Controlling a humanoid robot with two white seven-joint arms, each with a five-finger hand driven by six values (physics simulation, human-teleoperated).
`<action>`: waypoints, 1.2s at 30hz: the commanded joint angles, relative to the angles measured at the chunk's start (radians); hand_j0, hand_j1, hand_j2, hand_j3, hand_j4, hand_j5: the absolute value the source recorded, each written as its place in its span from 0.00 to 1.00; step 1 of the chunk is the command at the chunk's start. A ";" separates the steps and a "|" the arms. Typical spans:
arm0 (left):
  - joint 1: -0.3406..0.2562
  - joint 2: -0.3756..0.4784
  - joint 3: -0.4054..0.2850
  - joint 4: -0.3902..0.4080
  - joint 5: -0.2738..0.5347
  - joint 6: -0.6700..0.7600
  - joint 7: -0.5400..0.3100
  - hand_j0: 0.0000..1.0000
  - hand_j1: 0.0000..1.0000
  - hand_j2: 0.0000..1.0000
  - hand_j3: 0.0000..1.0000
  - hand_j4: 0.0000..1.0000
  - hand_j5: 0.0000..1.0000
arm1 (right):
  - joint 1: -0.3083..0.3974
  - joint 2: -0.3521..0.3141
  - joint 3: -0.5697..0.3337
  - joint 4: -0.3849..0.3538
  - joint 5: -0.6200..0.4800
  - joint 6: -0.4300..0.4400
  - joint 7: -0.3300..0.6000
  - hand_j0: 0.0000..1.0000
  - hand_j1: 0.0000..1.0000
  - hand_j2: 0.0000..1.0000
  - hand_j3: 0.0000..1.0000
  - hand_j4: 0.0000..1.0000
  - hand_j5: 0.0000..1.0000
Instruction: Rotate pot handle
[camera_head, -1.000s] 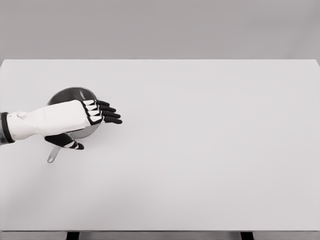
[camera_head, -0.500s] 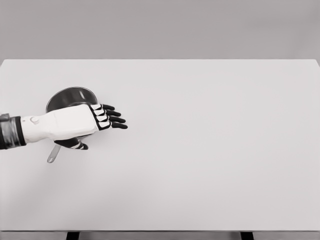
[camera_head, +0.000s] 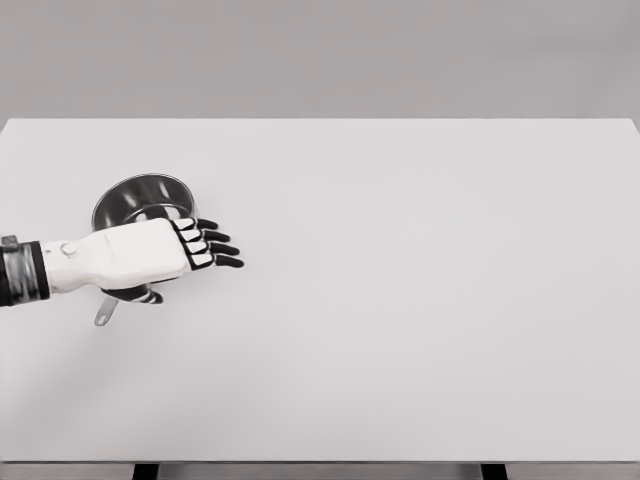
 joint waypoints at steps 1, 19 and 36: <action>0.000 0.003 0.002 0.001 -0.023 0.002 0.000 1.00 1.00 1.00 1.00 1.00 1.00 | 0.000 0.000 0.000 0.000 0.000 -0.001 0.000 1.00 1.00 1.00 1.00 1.00 1.00; 0.038 0.036 0.031 0.001 -0.055 0.002 0.000 1.00 1.00 1.00 1.00 1.00 1.00 | 0.000 0.000 0.000 0.000 0.000 0.001 0.000 1.00 1.00 1.00 1.00 1.00 1.00; 0.074 0.073 0.080 0.007 -0.055 0.002 -0.001 1.00 1.00 1.00 1.00 1.00 1.00 | 0.000 0.000 0.000 0.000 0.000 0.001 0.000 1.00 1.00 1.00 1.00 1.00 1.00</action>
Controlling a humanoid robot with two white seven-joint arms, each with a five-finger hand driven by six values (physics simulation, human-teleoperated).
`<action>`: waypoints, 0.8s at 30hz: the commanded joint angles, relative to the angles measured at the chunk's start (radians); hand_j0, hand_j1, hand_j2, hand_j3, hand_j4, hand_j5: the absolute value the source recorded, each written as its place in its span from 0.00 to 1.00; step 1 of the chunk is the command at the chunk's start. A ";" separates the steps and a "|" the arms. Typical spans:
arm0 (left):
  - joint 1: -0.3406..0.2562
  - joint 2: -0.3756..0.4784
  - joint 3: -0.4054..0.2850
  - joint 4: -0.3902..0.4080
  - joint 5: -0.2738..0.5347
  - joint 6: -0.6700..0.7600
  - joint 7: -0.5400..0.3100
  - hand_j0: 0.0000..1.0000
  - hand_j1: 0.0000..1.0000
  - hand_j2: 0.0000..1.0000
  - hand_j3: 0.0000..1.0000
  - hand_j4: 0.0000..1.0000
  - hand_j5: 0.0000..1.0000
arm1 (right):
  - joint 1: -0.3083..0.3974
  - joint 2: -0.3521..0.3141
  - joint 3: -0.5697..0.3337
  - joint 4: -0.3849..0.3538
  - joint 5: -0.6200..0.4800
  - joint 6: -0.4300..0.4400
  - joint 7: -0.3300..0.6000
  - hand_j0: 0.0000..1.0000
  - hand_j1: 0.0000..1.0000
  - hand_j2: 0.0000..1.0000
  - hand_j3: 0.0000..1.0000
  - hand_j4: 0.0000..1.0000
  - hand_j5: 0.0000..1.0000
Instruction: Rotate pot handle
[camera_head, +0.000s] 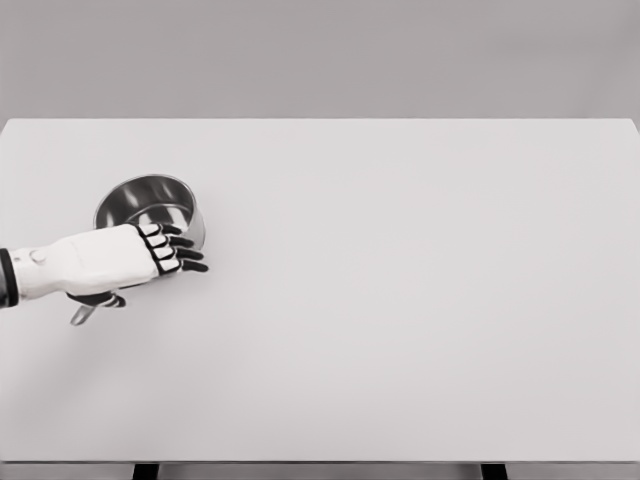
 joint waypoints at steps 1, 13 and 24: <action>0.002 0.004 0.012 0.002 0.005 0.002 -0.001 1.00 1.00 1.00 1.00 1.00 1.00 | 0.000 0.000 0.000 0.000 0.000 -0.001 0.000 1.00 1.00 1.00 1.00 1.00 1.00; 0.012 0.018 0.028 0.014 0.005 0.002 -0.001 1.00 1.00 1.00 1.00 1.00 1.00 | 0.000 0.000 0.000 0.000 0.000 0.000 0.000 1.00 1.00 1.00 1.00 1.00 1.00; 0.049 0.031 0.074 0.026 0.005 0.002 -0.001 1.00 1.00 1.00 1.00 1.00 1.00 | 0.000 0.000 0.000 0.000 0.000 0.000 0.000 1.00 1.00 1.00 1.00 1.00 1.00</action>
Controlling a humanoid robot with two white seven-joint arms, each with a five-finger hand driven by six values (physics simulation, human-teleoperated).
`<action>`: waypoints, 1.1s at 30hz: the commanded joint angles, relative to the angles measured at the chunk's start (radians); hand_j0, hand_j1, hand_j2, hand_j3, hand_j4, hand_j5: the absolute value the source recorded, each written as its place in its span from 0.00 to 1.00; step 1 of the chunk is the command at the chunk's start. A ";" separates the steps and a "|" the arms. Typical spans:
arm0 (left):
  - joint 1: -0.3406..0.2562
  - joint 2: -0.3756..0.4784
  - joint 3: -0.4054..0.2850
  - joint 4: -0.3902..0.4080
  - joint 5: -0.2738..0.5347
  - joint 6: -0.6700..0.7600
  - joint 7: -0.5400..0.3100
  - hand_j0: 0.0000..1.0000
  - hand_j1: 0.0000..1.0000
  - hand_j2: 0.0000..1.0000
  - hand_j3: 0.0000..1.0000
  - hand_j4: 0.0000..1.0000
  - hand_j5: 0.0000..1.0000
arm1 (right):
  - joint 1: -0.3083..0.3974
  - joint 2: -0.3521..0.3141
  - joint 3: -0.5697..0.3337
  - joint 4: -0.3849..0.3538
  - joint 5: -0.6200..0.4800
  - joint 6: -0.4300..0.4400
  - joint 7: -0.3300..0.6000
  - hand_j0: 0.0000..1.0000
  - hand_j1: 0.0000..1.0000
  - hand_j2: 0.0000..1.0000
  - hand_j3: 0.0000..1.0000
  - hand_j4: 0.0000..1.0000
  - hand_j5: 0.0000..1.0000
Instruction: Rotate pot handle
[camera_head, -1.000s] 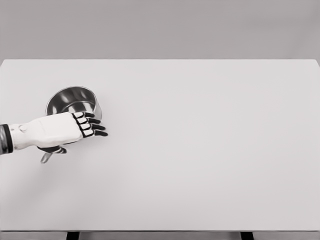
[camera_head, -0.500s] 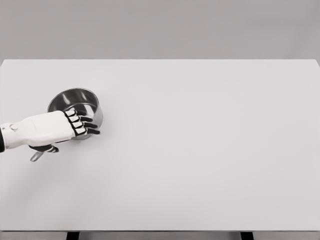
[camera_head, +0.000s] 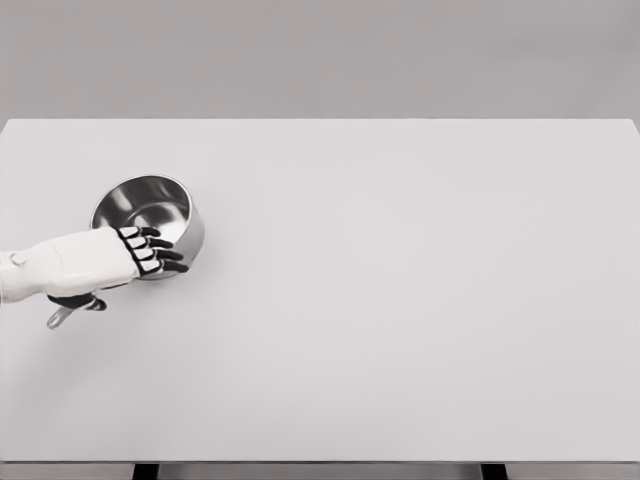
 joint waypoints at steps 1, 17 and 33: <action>0.000 0.005 0.028 0.001 0.005 0.002 0.001 1.00 1.00 1.00 1.00 1.00 1.00 | 0.000 0.000 0.000 0.000 0.000 0.001 0.000 1.00 1.00 1.00 1.00 1.00 1.00; 0.002 0.012 0.048 0.032 -0.015 0.002 -0.001 1.00 1.00 1.00 1.00 1.00 1.00 | 0.000 0.000 0.000 0.000 0.000 -0.001 0.000 1.00 1.00 1.00 1.00 1.00 1.00; 0.002 0.012 0.094 0.090 -0.030 0.002 -0.003 1.00 1.00 1.00 1.00 1.00 1.00 | 0.000 0.000 0.000 0.000 0.000 0.001 0.000 1.00 1.00 1.00 1.00 1.00 1.00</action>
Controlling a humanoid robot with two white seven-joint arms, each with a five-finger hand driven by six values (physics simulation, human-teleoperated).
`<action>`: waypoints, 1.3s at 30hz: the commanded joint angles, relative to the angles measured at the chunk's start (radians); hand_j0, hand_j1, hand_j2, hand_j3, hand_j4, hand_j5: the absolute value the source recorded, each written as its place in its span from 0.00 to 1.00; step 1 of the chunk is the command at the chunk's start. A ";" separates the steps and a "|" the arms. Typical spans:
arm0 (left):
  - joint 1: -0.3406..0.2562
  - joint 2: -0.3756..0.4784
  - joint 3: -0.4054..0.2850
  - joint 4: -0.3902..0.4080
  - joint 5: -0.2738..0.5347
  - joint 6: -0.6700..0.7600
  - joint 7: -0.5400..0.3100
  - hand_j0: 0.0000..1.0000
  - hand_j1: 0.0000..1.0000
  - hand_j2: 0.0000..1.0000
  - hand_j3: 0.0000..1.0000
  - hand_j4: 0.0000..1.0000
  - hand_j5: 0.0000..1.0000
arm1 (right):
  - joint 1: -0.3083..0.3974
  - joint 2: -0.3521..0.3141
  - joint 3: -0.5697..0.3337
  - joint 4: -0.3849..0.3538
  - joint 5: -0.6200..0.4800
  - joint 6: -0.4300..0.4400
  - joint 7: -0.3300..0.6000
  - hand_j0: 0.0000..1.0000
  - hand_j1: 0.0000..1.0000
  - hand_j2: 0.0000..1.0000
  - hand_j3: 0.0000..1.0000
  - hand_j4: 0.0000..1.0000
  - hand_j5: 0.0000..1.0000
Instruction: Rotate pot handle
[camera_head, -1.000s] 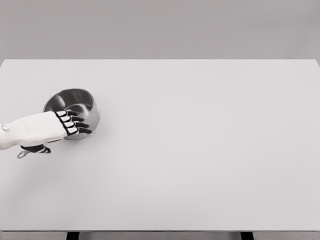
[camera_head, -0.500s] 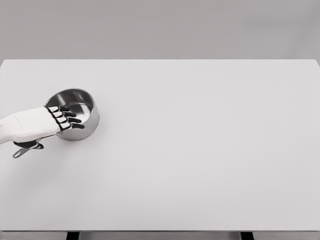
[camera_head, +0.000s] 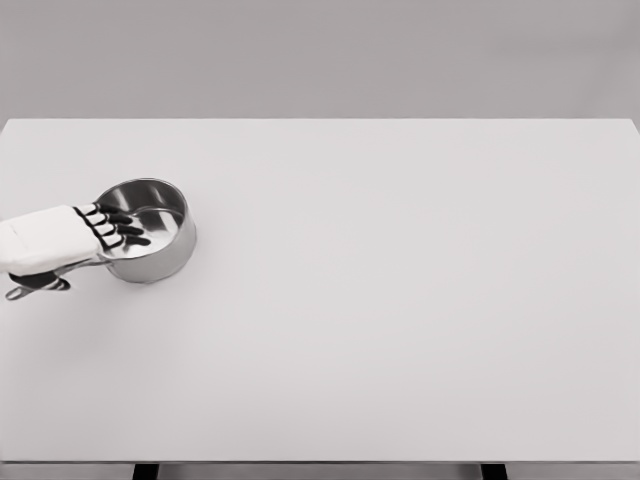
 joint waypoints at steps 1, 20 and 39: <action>0.000 0.001 0.015 0.011 0.004 0.002 0.000 1.00 1.00 1.00 1.00 1.00 1.00 | 0.000 0.000 0.000 0.000 0.000 0.000 0.000 1.00 1.00 1.00 1.00 1.00 1.00; 0.000 -0.004 0.068 0.071 -0.032 0.002 0.000 1.00 1.00 1.00 1.00 1.00 1.00 | 0.000 0.000 0.000 0.000 0.000 -0.001 0.000 1.00 1.00 1.00 1.00 1.00 1.00; -0.018 -0.018 0.083 0.178 -0.034 0.002 0.000 1.00 1.00 1.00 1.00 1.00 1.00 | 0.000 0.000 0.000 0.000 0.000 -0.001 0.000 1.00 1.00 1.00 1.00 1.00 1.00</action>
